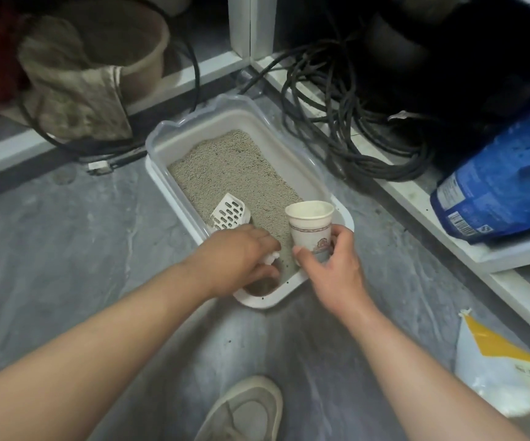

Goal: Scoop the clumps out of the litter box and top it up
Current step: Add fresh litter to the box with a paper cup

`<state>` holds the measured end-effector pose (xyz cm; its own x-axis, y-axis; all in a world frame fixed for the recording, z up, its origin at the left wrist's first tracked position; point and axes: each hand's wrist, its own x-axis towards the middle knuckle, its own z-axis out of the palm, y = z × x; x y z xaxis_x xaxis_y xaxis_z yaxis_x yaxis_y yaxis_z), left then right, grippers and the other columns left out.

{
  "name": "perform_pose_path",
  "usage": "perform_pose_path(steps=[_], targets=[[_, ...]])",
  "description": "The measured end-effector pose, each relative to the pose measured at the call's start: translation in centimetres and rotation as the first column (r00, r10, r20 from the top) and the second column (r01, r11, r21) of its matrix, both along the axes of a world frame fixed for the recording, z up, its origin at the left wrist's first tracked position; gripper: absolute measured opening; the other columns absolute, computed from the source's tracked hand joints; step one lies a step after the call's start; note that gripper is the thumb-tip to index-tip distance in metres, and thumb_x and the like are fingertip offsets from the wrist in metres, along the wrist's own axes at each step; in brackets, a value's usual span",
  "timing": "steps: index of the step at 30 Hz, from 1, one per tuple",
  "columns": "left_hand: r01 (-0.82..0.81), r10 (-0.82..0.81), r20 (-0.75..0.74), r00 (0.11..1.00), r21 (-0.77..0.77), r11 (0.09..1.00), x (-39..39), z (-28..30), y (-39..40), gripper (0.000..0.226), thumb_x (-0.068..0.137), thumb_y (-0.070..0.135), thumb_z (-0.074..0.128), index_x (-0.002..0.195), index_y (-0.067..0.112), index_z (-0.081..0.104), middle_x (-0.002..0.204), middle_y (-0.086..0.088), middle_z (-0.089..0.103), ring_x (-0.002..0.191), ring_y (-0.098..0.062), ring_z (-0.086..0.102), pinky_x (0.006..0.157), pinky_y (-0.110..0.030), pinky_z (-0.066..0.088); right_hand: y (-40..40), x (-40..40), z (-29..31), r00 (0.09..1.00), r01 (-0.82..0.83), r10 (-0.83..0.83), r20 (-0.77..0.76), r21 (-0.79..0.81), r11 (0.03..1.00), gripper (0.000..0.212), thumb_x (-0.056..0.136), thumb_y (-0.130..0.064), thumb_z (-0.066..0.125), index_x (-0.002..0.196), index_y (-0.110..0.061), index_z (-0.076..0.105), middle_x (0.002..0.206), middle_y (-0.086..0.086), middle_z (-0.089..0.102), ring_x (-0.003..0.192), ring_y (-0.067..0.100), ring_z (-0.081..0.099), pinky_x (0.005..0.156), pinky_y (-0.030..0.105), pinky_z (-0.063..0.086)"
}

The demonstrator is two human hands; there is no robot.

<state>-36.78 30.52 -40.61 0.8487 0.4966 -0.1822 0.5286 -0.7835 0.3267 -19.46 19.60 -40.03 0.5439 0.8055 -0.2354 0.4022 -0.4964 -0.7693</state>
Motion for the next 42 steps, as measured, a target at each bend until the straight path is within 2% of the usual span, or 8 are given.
perform_pose_path(steps=[7,11,15,19,22,28,34,42], targets=[[-0.132,0.120,0.276,0.953,0.022,0.991,-1.3,2.2,4.1,0.048,0.097,0.048,0.059,0.130,0.014,0.062,0.122,-0.005,0.069,0.109,-0.025,0.065,0.091,-0.037,0.053,0.4,-0.4,-0.2,0.999,-0.039,0.039,0.023,-0.009,0.999,0.062,0.080,-0.045,0.075,0.128,-0.025,0.042,0.116,-0.005,0.061,0.104,0.018,0.059,0.084,0.032,0.044],[-0.148,0.142,0.243,0.960,0.007,0.989,-2.2,2.3,5.7,0.053,0.097,0.056,0.047,0.133,0.019,0.060,0.124,-0.002,0.068,0.110,-0.024,0.065,0.090,-0.041,0.054,1.4,-0.3,-0.2,0.997,-0.063,0.064,0.033,-0.021,0.998,0.060,0.079,-0.046,0.075,0.126,-0.030,0.041,0.109,-0.009,0.059,0.099,0.016,0.059,0.079,0.027,0.041],[-0.139,0.148,0.218,0.965,-0.054,0.989,-3.2,2.2,6.8,0.042,0.099,0.041,0.046,0.132,0.020,0.062,0.124,-0.001,0.068,0.111,-0.020,0.063,0.095,-0.040,0.050,2.1,0.3,0.0,0.992,-0.099,0.101,0.077,-0.041,0.994,0.060,0.080,-0.044,0.075,0.127,-0.026,0.043,0.110,-0.008,0.059,0.095,0.014,0.056,0.075,0.025,0.036],[-0.092,0.096,0.053,0.994,-0.073,0.993,-3.7,1.2,6.3,0.045,0.084,0.036,0.047,0.120,0.026,0.070,0.117,0.007,0.072,0.107,-0.014,0.066,0.101,-0.037,0.046,2.4,0.9,-0.3,0.982,-0.131,0.138,0.128,-0.060,0.990,0.062,0.080,-0.044,0.074,0.130,-0.024,0.044,0.117,-0.003,0.062,0.100,0.018,0.059,0.075,0.026,0.037],[-0.118,0.118,-0.031,0.993,-0.008,0.993,-3.7,0.2,5.7,0.045,0.080,0.039,0.045,0.117,0.035,0.070,0.112,0.015,0.071,0.109,-0.008,0.063,0.107,-0.037,0.033,2.7,0.8,-0.5,0.977,-0.157,0.164,0.135,-0.067,0.985,0.062,0.080,-0.044,0.074,0.129,-0.024,0.044,0.118,-0.004,0.062,0.102,0.018,0.059,0.075,0.027,0.039],[-0.162,0.164,-0.078,0.983,0.033,0.986,-3.0,-0.5,5.8,0.042,0.080,0.039,0.048,0.117,0.037,0.068,0.109,0.017,0.071,0.111,-0.008,0.061,0.103,-0.036,0.028,3.1,0.5,-0.3,0.969,-0.192,0.199,0.144,-0.062,0.979,0.061,0.079,-0.042,0.076,0.130,-0.024,0.046,0.111,-0.007,0.062,0.094,0.014,0.058,0.073,0.025,0.039],[-0.216,0.224,-0.085,0.971,0.100,0.971,-2.6,-0.5,5.2,0.059,0.070,0.062,0.029,0.102,0.034,0.070,0.093,0.013,0.070,0.098,-0.010,0.062,0.097,-0.036,0.030,2.7,0.6,-0.5,0.936,-0.260,0.277,0.218,-0.101,0.960,0.062,0.077,-0.043,0.075,0.130,-0.023,0.050,0.118,-0.002,0.063,0.106,0.019,0.059,0.080,0.025,0.041],[-0.214,0.276,-0.200,0.940,0.285,0.934,-2.5,-1.9,4.6,0.042,0.079,0.052,0.034,0.090,0.030,0.069,0.080,0.009,0.068,0.085,-0.014,0.063,0.097,-0.038,0.036,2.3,-0.1,0.0,0.905,-0.305,0.322,0.278,-0.104,0.947,0.052,0.074,-0.048,0.071,0.119,-0.028,0.054,0.102,-0.006,0.064,0.091,0.019,0.060,0.071,0.031,0.045]])
